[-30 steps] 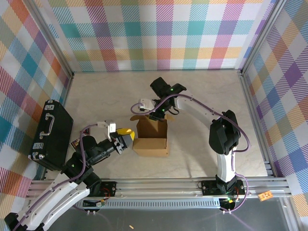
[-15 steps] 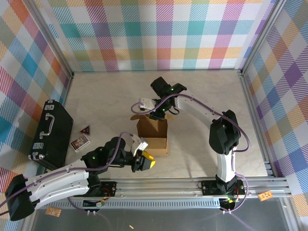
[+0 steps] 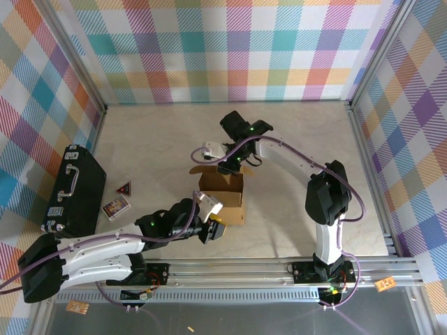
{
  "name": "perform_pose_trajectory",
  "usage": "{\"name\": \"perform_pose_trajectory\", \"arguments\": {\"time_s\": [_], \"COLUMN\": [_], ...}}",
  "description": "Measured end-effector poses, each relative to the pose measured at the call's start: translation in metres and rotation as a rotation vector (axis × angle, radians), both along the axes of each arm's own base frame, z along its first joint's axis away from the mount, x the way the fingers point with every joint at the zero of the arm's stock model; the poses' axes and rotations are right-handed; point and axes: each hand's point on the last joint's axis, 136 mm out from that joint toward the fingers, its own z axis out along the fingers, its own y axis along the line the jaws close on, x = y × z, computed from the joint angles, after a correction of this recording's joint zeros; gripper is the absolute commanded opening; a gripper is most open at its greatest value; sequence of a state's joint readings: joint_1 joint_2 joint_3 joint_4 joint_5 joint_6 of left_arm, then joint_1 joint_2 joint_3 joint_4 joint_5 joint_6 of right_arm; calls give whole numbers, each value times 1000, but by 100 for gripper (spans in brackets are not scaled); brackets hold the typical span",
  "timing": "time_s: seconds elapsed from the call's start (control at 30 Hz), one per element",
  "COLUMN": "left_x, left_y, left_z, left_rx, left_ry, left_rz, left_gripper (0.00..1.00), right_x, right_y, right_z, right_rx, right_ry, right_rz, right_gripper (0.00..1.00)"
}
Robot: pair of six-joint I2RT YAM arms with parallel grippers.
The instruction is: Fold the paper box
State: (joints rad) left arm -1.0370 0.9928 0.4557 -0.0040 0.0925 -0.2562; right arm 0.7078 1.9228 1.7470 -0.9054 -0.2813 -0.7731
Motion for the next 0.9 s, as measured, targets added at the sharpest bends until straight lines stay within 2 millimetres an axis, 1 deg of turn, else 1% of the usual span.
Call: {"name": "perform_pose_trajectory", "arguments": {"time_s": [0.13,0.27,0.5,0.73,0.9], "left_x": [11,18,26,29,35], "left_y": [-1,-2,0,1,5], "left_z": [-8,-7,-8,-22,-28], "left_rx": [28,22,-6,-15,-7], "left_ry": [-25,-56,-102,-121,-138], "left_rz": [29,47,68,85,114], "left_gripper": [37,37,37,39,41], "right_x": [-10,-22,-36,-71,-79], "right_y": [-2,1,-1,0,-1], "right_z": [14,24,24,27,30], "right_rx": [17,31,39,59,72], "right_ry": [-7,-1,46,78,94], "right_rz": [1,-4,-53,-25,-33], "right_gripper": [0,0,0,0,0]}}
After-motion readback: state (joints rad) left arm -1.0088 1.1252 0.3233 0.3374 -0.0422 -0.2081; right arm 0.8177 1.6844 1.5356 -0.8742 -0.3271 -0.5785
